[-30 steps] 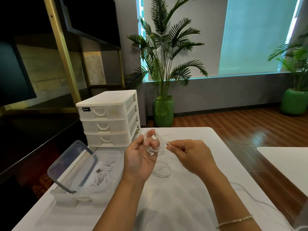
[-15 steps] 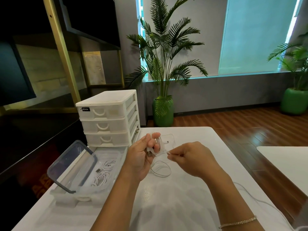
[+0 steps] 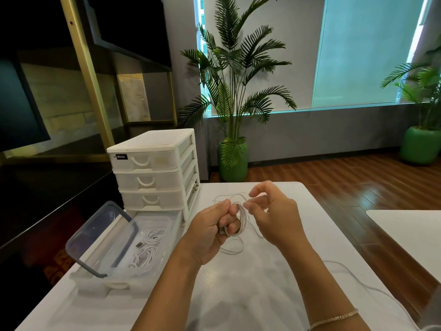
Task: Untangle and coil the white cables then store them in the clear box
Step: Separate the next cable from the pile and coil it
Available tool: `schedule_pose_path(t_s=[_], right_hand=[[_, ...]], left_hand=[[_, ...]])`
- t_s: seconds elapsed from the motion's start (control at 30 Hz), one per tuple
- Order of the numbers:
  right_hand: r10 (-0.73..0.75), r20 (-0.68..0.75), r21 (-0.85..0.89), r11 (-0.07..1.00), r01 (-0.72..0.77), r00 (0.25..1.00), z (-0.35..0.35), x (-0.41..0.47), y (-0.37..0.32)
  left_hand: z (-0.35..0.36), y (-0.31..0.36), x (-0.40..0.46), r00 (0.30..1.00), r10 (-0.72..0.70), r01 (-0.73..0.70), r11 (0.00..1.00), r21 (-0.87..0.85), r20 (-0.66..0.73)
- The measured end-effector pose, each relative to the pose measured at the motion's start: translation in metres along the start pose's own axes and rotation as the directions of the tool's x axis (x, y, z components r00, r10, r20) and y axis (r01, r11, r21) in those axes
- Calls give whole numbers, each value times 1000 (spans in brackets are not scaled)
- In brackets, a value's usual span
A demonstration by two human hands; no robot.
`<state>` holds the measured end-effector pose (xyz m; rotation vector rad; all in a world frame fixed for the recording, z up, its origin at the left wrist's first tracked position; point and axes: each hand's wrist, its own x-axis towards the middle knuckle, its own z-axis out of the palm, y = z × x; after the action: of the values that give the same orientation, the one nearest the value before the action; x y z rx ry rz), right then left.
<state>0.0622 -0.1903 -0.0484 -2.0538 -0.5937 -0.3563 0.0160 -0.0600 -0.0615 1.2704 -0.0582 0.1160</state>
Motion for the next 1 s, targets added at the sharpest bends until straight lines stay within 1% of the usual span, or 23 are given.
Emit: schedule_pose_path(t_s=[0.03, 0.07, 0.13, 0.2, 0.27, 0.33, 0.4, 0.53, 0.6, 0.63, 0.7, 0.77, 0.87, 1.0], right_hand=[[-4, 9, 46, 999, 4, 1000, -1, 0, -1], [-10, 48, 97, 995, 6, 999, -1, 0, 0], [0, 185, 254, 966, -48, 983, -4, 0, -1], [-8, 308, 387, 914, -117, 951, -5, -1, 0], [-43, 370, 420, 899, -125, 928, -4, -3, 1], [-38, 376, 426, 894, -136, 926, -2, -3, 2], [8, 345, 405, 901, -157, 938, -3, -2, 3], [48, 197, 217, 972, -91, 979, -2, -1, 6], [58, 163, 165, 983, -85, 985, -1, -2, 4], [56, 158, 141, 987, -78, 986, 0, -2, 4], [36, 152, 66, 997, -46, 988, 0, -1, 4], [24, 134, 8, 1000, -26, 991, -1, 0, 5], [31, 85, -57, 998, -26, 996, 0, -1, 4], [8, 76, -105, 994, 0, 997, 3, -2, -1]], left_hand=[[0, 0, 0, 1000, 2, -1, 1000, -28, 15], [-1, 1, 0, 1000, 6, -4, 999, -54, 26], [-1, 3, 0, 999, 16, -12, 994, -104, 37], [1, 4, -1, 999, 30, -24, 988, -152, 38], [2, 5, -3, 999, 28, -24, 985, -170, 24], [2, 5, -4, 1000, 8, -7, 988, -155, 6], [4, 5, -4, 999, -5, 9, 990, -141, 34], [11, 3, -5, 995, -25, 22, 999, 23, 97], [12, 4, -5, 995, -37, 33, 998, 50, 94], [13, 4, -5, 996, -42, 38, 997, 64, 78], [15, 3, -4, 999, -54, 53, 991, 121, 2], [21, 1, -2, 994, -56, 75, 974, 216, -93], [25, -1, 1, 980, -35, 103, 931, 351, -195], [25, 0, 2, 951, 32, 84, 930, 358, -307]])
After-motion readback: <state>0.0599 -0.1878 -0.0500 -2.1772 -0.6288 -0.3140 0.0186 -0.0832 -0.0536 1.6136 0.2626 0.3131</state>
